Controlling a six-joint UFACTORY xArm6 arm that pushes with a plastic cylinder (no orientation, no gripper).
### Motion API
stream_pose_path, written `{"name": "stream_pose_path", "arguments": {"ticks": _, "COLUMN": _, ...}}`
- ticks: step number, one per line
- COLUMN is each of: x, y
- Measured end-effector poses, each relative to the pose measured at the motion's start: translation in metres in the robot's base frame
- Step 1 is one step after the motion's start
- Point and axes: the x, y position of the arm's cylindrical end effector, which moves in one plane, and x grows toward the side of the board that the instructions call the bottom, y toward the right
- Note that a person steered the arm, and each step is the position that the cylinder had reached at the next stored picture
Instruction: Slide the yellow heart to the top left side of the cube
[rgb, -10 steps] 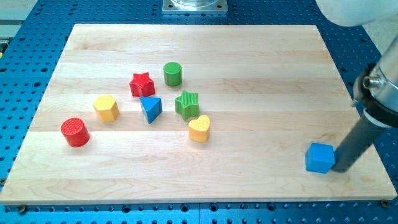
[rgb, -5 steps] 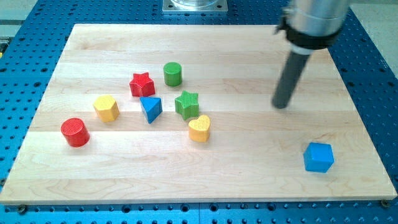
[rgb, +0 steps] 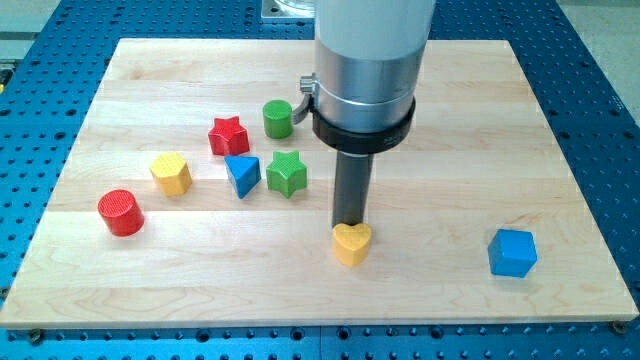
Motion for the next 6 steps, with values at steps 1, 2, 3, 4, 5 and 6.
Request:
{"name": "stream_pose_path", "arguments": {"ticks": 1, "x": 0.019, "y": -0.02}}
{"name": "stream_pose_path", "arguments": {"ticks": 2, "x": 0.02, "y": 0.045}}
{"name": "stream_pose_path", "arguments": {"ticks": 3, "x": 0.02, "y": 0.012}}
{"name": "stream_pose_path", "arguments": {"ticks": 4, "x": 0.034, "y": 0.006}}
{"name": "stream_pose_path", "arguments": {"ticks": 5, "x": 0.053, "y": 0.028}}
{"name": "stream_pose_path", "arguments": {"ticks": 6, "x": 0.062, "y": 0.055}}
